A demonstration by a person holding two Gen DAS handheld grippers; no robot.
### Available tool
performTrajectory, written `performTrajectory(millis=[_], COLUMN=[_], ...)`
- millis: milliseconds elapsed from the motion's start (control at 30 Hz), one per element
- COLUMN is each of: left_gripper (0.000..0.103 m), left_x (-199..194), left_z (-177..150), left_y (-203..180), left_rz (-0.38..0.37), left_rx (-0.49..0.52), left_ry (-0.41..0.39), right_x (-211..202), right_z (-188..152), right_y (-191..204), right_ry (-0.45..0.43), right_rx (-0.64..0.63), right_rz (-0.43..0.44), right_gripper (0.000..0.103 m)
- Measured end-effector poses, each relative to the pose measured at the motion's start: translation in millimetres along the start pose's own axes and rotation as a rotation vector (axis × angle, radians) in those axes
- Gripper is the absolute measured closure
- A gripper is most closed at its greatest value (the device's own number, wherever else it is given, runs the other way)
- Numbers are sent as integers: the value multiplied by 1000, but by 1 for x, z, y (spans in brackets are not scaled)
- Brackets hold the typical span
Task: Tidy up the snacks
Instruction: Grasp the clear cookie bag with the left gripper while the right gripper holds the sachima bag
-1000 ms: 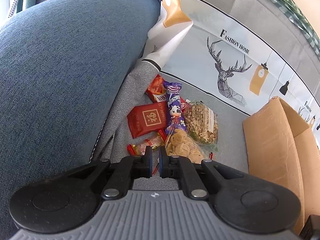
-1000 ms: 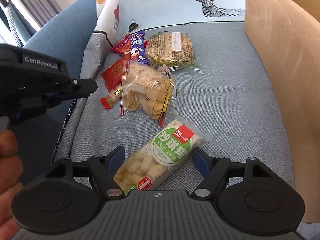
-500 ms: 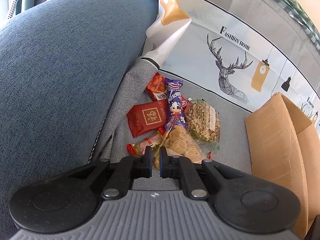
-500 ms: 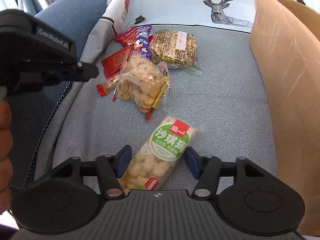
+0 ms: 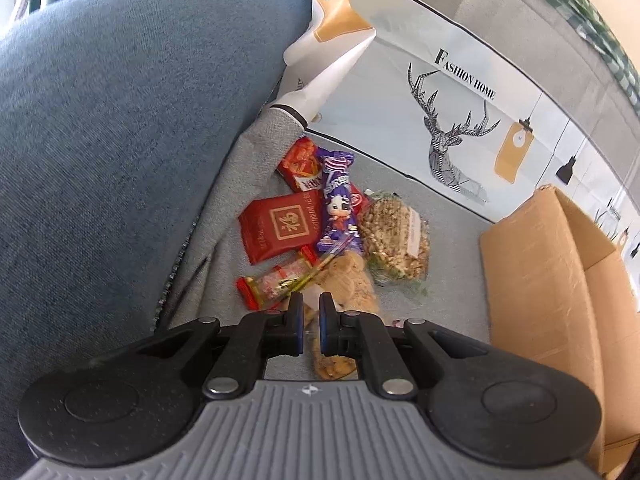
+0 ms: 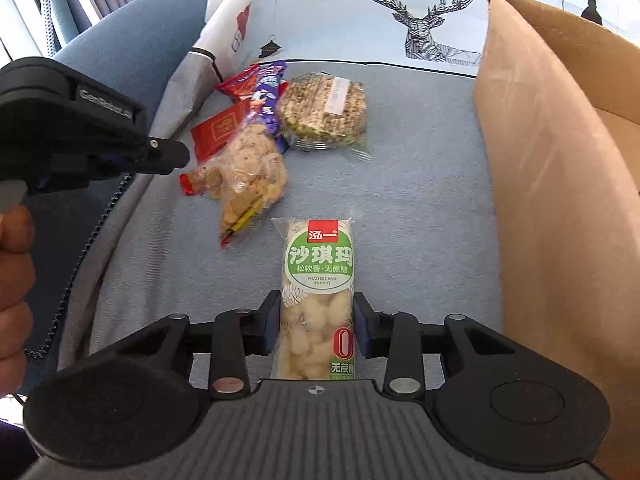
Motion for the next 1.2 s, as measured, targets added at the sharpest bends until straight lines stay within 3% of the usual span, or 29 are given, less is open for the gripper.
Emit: performTrajectory(millis=[233,300,433,733,900,1033,1200], left_gripper=[56,43,31,29,39,43,44], left_x=[20,28,44,68,65,56,31], left_z=[-3,-4,-8,-10,-13,-18,-27], left_y=[-12,-14,-12,-12,-15,-20,-20], left_rz=[-59,-47,-1,76,94,113,123], left_rx=[-101,-128,-200,-166,-84,1,42], left_ry=[41,55,89,125,130,131,112], right_x=[3,1,4,8,7,6,1], right_z=[-5,-4,-7,-10,-11,-12,-13], right_y=[-5,-6,-8,-11,-8,-6,-10], right_ry=[42,34,68,88,76,54,45], right_rx=[-10,-26,-47,-85,-123,-156,-139], right_rz=[17,13,6,15,3,-14,0], right_gripper=[58,54,50,48,48,64,65])
Point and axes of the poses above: each gripper's, at about its wrist camera, not at the fingertips, and x roughly the way its jaws point, y to its left, z to its top, the point moved 6 cm from there along x, roughly the way its jaws point, and after that the axes turned 11 degrees about -z, right-handed, at the moved point
